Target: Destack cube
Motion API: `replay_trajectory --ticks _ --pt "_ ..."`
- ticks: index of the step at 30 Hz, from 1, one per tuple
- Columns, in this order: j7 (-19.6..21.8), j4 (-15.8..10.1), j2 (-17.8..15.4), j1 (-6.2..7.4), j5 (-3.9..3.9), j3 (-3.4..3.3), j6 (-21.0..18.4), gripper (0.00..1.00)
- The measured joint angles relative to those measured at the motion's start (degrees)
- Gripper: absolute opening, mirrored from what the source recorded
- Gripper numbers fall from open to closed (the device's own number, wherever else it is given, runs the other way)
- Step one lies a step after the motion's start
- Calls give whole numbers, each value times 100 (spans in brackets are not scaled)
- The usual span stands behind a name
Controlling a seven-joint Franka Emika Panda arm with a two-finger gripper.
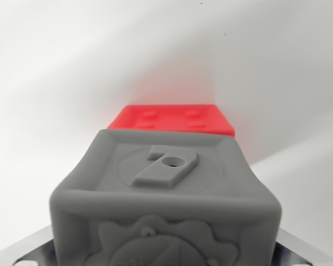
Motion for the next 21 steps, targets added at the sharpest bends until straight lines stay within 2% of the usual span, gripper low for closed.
replay_trajectory --ticks 21 --pt "0 -2 -53 0 0 0 -38 0"
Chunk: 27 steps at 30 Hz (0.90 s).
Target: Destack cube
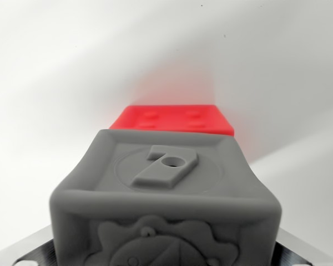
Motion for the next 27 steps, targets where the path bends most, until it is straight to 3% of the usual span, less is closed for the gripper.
replay_trajectory --ticks 27 --pt "-7 -64 -712 0 11 3 -634 0"
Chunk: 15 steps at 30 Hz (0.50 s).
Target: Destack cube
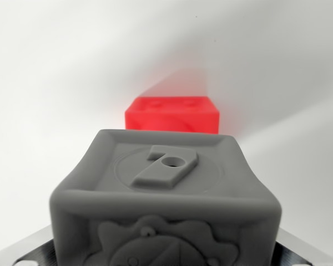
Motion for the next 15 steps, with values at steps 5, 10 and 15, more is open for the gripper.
replay_trajectory --ticks 5,10,15 --pt "-2 -5 -173 0 4 1 -165 0" --pt "-5 -6 -378 0 9 1 -367 0" --pt "-8 -3 -605 0 14 2 -595 0"
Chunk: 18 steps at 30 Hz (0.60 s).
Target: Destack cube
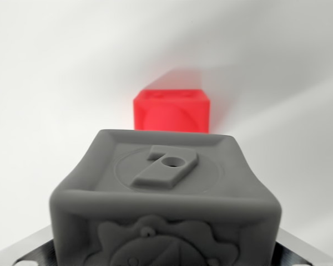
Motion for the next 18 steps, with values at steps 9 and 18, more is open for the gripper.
replay_trajectory --ticks 9,18 --pt "-5 42 -382 0 7 1 -421 0" --pt "-8 136 -743 0 13 1 -874 0"
